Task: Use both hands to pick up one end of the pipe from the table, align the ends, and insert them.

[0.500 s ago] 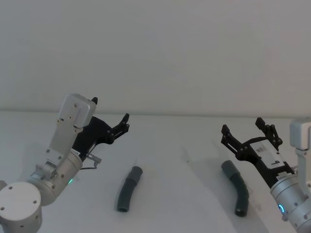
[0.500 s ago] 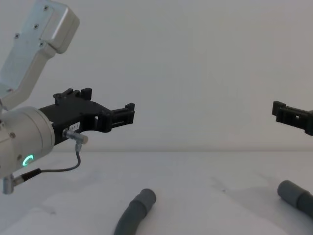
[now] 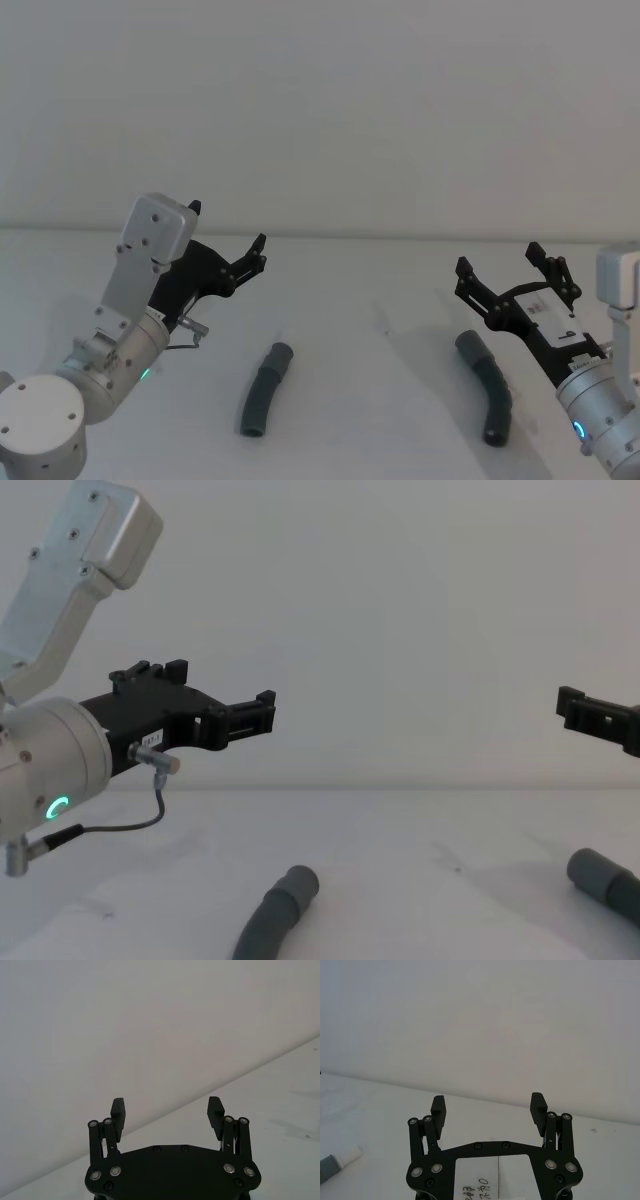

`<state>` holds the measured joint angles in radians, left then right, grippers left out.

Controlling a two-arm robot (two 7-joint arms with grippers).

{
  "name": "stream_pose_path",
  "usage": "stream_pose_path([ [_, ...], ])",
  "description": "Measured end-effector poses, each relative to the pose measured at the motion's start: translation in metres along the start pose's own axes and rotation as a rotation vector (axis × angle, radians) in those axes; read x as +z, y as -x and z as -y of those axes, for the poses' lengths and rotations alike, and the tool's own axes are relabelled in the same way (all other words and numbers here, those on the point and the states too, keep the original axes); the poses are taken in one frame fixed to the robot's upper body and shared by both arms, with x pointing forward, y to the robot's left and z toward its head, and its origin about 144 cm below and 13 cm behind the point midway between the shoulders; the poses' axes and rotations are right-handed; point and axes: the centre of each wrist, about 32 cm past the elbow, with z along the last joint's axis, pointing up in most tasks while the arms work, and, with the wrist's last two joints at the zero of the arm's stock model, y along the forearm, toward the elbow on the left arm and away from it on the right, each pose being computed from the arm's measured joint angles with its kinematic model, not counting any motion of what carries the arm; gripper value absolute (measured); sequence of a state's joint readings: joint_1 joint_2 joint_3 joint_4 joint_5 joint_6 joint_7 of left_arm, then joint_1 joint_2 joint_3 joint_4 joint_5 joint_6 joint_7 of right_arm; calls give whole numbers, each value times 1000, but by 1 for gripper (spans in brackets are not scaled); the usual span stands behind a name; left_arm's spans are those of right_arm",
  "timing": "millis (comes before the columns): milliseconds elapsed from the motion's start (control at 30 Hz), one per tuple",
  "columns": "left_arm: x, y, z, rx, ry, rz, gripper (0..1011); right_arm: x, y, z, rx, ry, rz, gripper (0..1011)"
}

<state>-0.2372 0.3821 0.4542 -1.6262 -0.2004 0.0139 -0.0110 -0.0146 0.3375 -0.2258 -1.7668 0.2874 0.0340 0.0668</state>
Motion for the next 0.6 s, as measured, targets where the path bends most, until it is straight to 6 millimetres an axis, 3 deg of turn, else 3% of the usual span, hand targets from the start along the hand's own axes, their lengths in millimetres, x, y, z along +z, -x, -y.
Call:
stream_pose_path([
  [600, 0, 0, 0, 0, 0, 0, 1001, 0, 0, 0, 0, 0, 0, 1001],
])
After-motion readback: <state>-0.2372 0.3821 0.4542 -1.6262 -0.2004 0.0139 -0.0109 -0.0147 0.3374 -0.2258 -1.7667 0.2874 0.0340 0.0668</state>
